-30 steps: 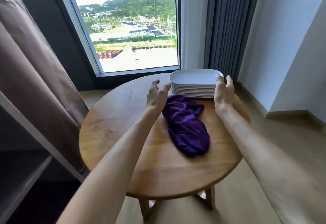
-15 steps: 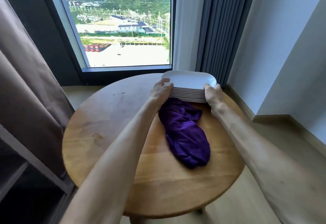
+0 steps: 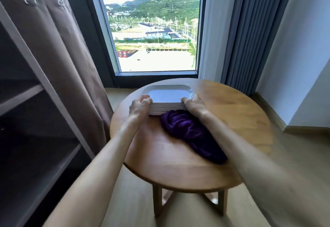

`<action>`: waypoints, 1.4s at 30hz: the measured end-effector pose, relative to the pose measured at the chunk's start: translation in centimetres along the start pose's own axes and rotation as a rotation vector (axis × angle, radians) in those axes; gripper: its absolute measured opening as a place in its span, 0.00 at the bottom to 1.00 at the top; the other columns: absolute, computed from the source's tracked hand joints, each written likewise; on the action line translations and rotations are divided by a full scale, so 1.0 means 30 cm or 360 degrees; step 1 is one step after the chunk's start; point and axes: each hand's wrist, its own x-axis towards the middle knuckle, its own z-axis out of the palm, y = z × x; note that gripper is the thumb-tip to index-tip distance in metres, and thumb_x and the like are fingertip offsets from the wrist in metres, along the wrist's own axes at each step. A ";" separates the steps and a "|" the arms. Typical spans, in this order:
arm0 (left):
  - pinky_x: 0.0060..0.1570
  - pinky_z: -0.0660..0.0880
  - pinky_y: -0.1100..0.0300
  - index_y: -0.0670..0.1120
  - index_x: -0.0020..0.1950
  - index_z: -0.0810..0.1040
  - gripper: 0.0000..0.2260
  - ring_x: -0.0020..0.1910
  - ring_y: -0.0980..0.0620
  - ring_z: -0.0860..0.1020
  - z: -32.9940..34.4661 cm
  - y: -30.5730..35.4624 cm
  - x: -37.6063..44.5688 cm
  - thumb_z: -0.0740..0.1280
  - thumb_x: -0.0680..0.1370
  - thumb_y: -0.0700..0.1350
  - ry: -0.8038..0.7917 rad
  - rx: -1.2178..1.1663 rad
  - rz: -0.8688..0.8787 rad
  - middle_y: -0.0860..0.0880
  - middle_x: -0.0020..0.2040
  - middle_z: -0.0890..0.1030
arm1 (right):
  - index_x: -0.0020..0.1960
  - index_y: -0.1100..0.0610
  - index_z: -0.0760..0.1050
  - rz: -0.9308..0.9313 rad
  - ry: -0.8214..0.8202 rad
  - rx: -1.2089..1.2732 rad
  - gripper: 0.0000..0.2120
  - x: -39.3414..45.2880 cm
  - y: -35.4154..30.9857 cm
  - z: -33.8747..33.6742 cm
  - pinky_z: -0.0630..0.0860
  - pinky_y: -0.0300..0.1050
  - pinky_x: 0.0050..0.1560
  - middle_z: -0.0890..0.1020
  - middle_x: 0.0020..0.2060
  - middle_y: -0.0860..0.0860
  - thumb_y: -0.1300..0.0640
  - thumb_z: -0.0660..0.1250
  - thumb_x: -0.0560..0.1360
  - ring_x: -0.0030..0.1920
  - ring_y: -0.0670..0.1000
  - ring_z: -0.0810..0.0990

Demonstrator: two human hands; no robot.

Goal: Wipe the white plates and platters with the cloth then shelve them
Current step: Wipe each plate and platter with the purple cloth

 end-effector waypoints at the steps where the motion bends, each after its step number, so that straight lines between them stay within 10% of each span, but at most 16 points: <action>1: 0.57 0.75 0.57 0.52 0.67 0.79 0.20 0.61 0.45 0.78 -0.022 -0.007 -0.024 0.66 0.76 0.51 0.0047 0.0019 0.0026 0.49 0.60 0.81 | 0.71 0.57 0.69 -0.0008 -0.0035 -0.0052 0.28 -0.019 -0.006 0.006 0.72 0.50 0.66 0.78 0.65 0.57 0.41 0.63 0.78 0.64 0.58 0.76; 5: 0.35 0.69 0.63 0.51 0.73 0.70 0.24 0.55 0.46 0.78 -0.075 0.008 -0.082 0.67 0.77 0.51 0.0273 0.0160 -0.0022 0.53 0.60 0.77 | 0.69 0.56 0.74 0.0014 -0.0067 -0.0358 0.34 -0.119 -0.035 -0.007 0.70 0.55 0.69 0.78 0.66 0.57 0.31 0.59 0.76 0.66 0.59 0.75; 12: 0.42 0.78 0.52 0.44 0.37 0.77 0.10 0.42 0.43 0.77 -0.082 0.056 -0.087 0.72 0.75 0.46 0.0339 0.0302 -0.0188 0.44 0.40 0.80 | 0.63 0.46 0.76 -0.0018 -0.0205 -0.0983 0.31 -0.314 0.012 -0.087 0.74 0.49 0.61 0.81 0.60 0.51 0.38 0.77 0.64 0.63 0.56 0.79; 16: 0.42 0.72 0.54 0.41 0.37 0.79 0.05 0.46 0.37 0.81 -0.078 0.120 -0.103 0.66 0.72 0.38 0.0502 0.0415 -0.0206 0.39 0.42 0.82 | 0.48 0.50 0.79 -0.0008 0.0199 -0.0588 0.09 -0.318 0.059 -0.136 0.73 0.44 0.47 0.84 0.52 0.55 0.46 0.70 0.71 0.55 0.59 0.82; 27: 0.41 0.80 0.50 0.39 0.42 0.71 0.04 0.42 0.40 0.78 -0.110 0.289 -0.245 0.58 0.72 0.34 0.0223 -0.0794 -0.0537 0.38 0.46 0.77 | 0.66 0.62 0.76 0.0422 0.1027 0.1160 0.24 -0.348 0.072 -0.199 0.73 0.52 0.63 0.81 0.62 0.59 0.44 0.58 0.82 0.61 0.62 0.78; 32: 0.43 0.80 0.44 0.36 0.62 0.75 0.16 0.58 0.33 0.80 -0.071 0.263 -0.357 0.57 0.78 0.38 0.0167 -0.1179 -0.0545 0.34 0.63 0.79 | 0.55 0.55 0.82 0.0219 0.0914 0.1299 0.16 -0.369 -0.009 -0.272 0.75 0.54 0.64 0.84 0.56 0.55 0.46 0.63 0.78 0.56 0.57 0.80; 38: 0.48 0.81 0.43 0.45 0.51 0.76 0.06 0.48 0.41 0.81 -0.006 0.295 -0.488 0.60 0.81 0.41 0.0219 -0.1592 -0.0400 0.41 0.49 0.81 | 0.40 0.54 0.80 -0.0247 0.0470 0.1215 0.10 -0.445 -0.156 -0.274 0.75 0.50 0.52 0.83 0.41 0.50 0.50 0.63 0.71 0.49 0.54 0.79; 42: 0.41 0.83 0.50 0.45 0.61 0.78 0.10 0.44 0.42 0.86 0.055 0.239 -0.533 0.63 0.82 0.46 0.0174 -0.1876 -0.0309 0.43 0.46 0.87 | 0.55 0.50 0.84 -0.0603 0.0218 0.0457 0.14 -0.485 -0.159 -0.206 0.71 0.39 0.57 0.79 0.57 0.50 0.59 0.67 0.72 0.57 0.51 0.77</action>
